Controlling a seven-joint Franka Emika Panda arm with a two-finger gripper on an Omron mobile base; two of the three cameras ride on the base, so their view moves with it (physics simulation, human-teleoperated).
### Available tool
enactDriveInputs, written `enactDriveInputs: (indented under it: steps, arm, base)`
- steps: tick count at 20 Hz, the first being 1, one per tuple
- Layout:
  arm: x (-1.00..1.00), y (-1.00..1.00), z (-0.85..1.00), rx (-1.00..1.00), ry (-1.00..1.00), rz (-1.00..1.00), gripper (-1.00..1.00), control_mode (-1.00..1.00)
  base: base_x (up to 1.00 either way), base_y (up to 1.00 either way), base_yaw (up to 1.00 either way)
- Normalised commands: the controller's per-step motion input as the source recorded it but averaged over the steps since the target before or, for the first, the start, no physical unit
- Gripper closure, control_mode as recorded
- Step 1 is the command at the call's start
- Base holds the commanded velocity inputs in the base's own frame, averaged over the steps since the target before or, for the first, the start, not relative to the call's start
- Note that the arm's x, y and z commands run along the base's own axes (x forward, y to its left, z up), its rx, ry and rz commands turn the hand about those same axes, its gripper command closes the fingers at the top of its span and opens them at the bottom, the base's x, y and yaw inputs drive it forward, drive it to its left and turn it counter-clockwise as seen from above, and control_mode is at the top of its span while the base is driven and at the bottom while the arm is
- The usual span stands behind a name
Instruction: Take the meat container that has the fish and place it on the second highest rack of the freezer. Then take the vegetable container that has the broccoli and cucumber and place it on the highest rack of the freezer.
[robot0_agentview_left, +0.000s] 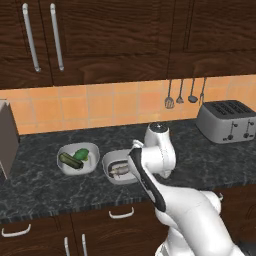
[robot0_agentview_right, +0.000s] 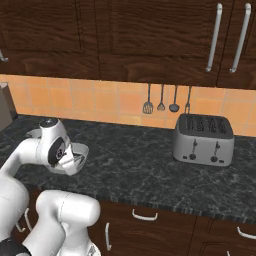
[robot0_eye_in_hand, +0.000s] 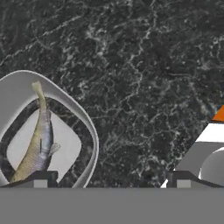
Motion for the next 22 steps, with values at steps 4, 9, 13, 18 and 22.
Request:
enactDriveInputs:
  steps: [4,9,13,18,22]
  arm:
    - [-0.12,-0.08,0.0,0.05,0.16,0.0,-1.0,-1.0]
    - [0.2,-0.16,0.0,0.01,0.26,0.12,-1.0,-1.0]
    - [0.26,0.04,-0.13,0.05,0.02,0.02,-1.0,-1.0]
    - [0.18,0.22,-0.35,0.08,0.0,0.03,-1.0,-1.0]
    - [0.0,0.04,-0.37,0.0,0.03,0.0,-1.0,-1.0]
  base:
    - [0.0,0.0,0.0]
    - [0.0,0.0,0.0]
    - [0.0,0.0,0.0]
    - [0.0,0.0,0.0]
    - [0.0,0.0,0.0]
